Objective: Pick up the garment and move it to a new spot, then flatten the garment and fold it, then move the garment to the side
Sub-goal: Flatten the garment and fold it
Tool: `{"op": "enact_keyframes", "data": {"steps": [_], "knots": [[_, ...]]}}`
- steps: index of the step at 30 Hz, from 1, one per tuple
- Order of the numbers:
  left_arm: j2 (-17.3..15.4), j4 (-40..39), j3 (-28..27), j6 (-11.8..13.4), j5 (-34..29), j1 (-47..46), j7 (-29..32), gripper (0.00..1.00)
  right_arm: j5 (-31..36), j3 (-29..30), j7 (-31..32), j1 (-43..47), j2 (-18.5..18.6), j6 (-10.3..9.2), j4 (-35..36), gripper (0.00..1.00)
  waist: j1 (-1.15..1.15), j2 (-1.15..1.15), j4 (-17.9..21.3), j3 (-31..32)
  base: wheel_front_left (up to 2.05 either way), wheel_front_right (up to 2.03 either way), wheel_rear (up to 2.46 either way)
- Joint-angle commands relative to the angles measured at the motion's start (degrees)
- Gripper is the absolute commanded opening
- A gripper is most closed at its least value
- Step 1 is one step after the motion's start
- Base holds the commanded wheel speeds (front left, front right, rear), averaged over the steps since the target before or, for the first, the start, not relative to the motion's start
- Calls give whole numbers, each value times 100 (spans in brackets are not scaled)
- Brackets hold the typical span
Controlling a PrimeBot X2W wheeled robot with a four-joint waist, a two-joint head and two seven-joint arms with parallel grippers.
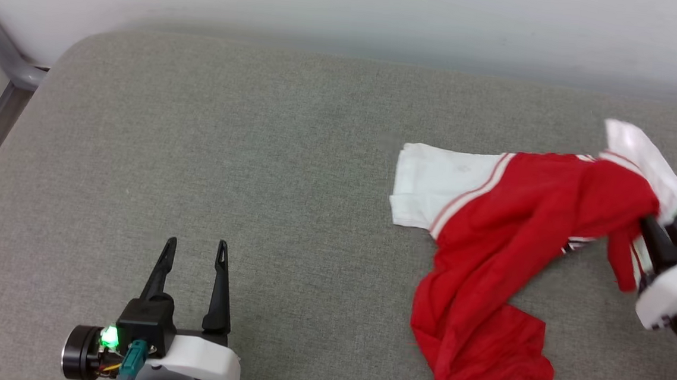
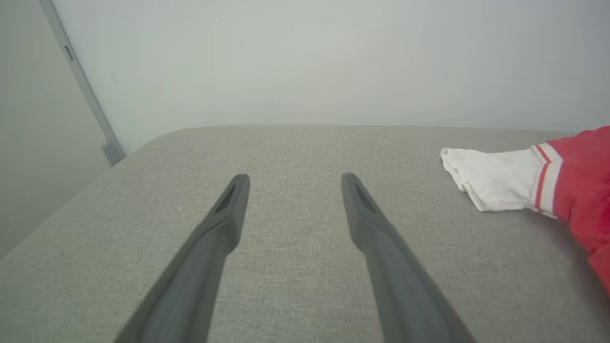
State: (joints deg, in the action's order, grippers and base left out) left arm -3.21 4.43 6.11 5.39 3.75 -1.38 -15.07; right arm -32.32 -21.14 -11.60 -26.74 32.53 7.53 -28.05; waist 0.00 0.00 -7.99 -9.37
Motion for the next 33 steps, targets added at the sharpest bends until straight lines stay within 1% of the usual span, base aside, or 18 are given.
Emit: {"op": "enact_keyframes", "data": {"steps": [1,6,10,12,17,20,21,22,23,27,30,33], "knots": [[10,23,8,6,34,67,-14,100,13,187,-89,225,-78,-8,-126,0,0,0,22,46,0,0,0],[18,76,60,3,59,191,-14,100,-51,1450,-320,1027,-407,-8,-603,0,0,0,83,174,0,0,0],[22,104,98,-20,74,224,-14,100,-225,2296,-349,1522,-673,-8,-1008,0,0,0,131,239,0,0,0],[25,116,122,-24,75,215,-14,100,-241,2663,-350,1700,-710,-8,-1286,0,0,0,139,253,0,0,0],[29,156,152,-42,82,195,-14,100,-275,3420,-357,1876,-926,-8,-1923,0,0,0,147,276,0,0,0],[31,169,137,-55,91,229,-14,100,-248,3575,-354,1842,-1103,-8,-2120,0,0,0,172,305,0,0,0],[30,174,125,-55,89,247,-14,100,-229,3593,-355,1826,-1119,-8,-2146,23,0,0,181,318,0,0,0],[31,177,118,-54,86,265,-14,100,-212,3615,-354,1816,-1131,-8,-2162,88,0,0,190,332,0,0,0],[32,178,114,-58,84,280,-14,100,-175,3665,-356,1808,-1127,-8,-2132,100,0,0,199,348,0,0,0],[32,170,95,-70,52,323,-14,100,250,3884,-357,2016,-1039,-6,-1547,100,0,0,216,418,0,0,0],[33,144,67,-68,33,350,-14,100,643,4102,-358,2301,-1081,-7,-946,100,0,0,236,467,0,0,0],[31,93,39,-69,8,400,-14,100,898,4375,-360,2576,-1121,-7,-293,100,0,0,258,508,0,0,0]]}}
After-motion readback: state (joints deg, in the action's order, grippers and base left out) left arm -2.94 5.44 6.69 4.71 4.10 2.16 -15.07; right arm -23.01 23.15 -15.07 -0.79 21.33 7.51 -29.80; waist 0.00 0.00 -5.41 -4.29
